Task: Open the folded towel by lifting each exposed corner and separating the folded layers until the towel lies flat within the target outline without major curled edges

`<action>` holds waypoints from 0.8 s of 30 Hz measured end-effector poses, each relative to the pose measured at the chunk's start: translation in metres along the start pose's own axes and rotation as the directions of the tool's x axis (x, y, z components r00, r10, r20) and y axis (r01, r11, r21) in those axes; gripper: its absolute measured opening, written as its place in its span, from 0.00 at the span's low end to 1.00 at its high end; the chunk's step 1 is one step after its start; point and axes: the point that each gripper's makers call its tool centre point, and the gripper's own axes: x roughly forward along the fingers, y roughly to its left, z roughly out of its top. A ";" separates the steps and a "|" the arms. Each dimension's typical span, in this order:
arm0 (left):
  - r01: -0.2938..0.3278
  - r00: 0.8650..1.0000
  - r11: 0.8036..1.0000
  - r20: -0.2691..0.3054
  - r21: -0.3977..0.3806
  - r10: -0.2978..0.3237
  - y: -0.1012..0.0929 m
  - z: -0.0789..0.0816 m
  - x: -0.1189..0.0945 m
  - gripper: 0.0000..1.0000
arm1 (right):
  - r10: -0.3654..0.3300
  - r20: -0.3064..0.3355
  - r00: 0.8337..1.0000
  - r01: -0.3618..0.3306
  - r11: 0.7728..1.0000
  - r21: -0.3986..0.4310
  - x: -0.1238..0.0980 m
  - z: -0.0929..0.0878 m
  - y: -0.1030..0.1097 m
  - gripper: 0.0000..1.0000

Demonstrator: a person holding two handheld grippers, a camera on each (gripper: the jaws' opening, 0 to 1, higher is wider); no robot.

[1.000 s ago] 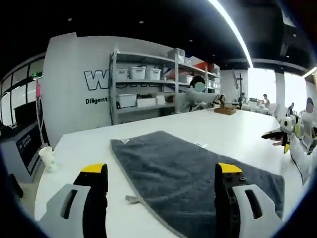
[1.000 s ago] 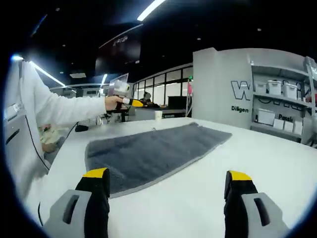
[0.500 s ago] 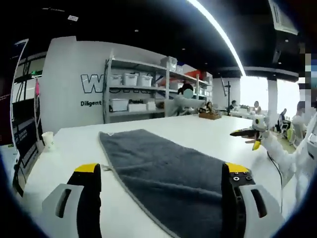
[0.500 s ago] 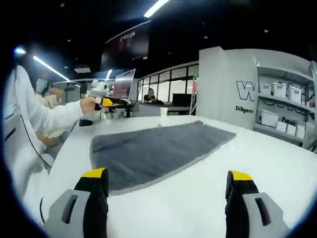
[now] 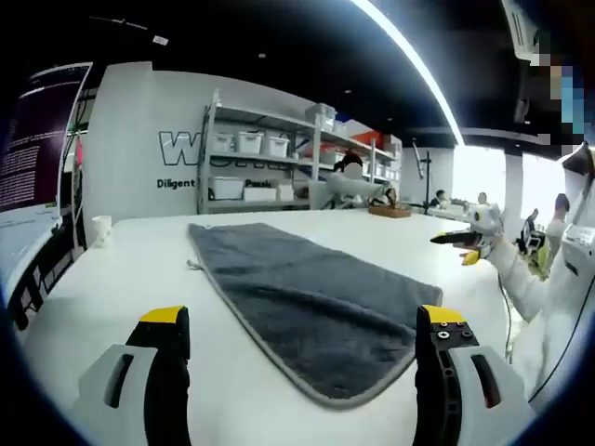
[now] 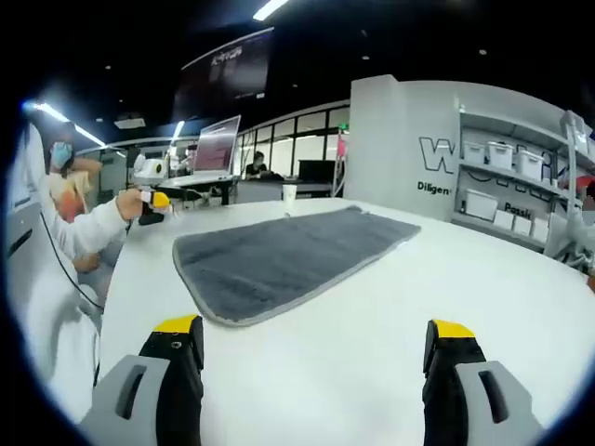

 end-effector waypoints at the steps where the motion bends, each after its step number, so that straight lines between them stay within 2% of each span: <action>1: 0.001 1.000 1.000 0.005 -0.004 -0.001 0.000 0.001 -0.002 0.99 | -0.013 -0.003 1.000 0.013 1.000 -0.003 -0.003 0.001 0.001 0.99; 3: -0.004 1.000 1.000 0.009 -0.008 0.004 -0.001 0.003 -0.008 0.99 | -0.028 -0.011 1.000 0.028 1.000 -0.001 -0.009 0.003 0.005 0.99; 7: -0.017 1.000 1.000 -0.017 0.015 0.018 -0.007 0.001 -0.013 0.99 | -0.044 -0.032 0.999 0.044 0.999 0.018 -0.017 0.004 0.012 0.99; 10: -0.029 0.996 0.999 -0.084 0.017 0.030 -0.011 -0.011 -0.015 0.99 | -0.063 -0.042 0.997 0.063 0.998 0.002 -0.022 0.002 0.020 0.99; 17: -0.045 0.995 0.997 -0.089 0.061 0.050 -0.021 -0.013 -0.017 0.99 | -0.081 -0.055 0.995 0.082 0.997 0.001 -0.026 0.002 0.030 0.99; 24: -0.049 0.994 0.996 -0.095 0.077 0.056 -0.027 -0.010 -0.020 0.99 | -0.096 -0.055 0.994 0.095 0.995 -0.016 -0.029 0.010 0.034 0.99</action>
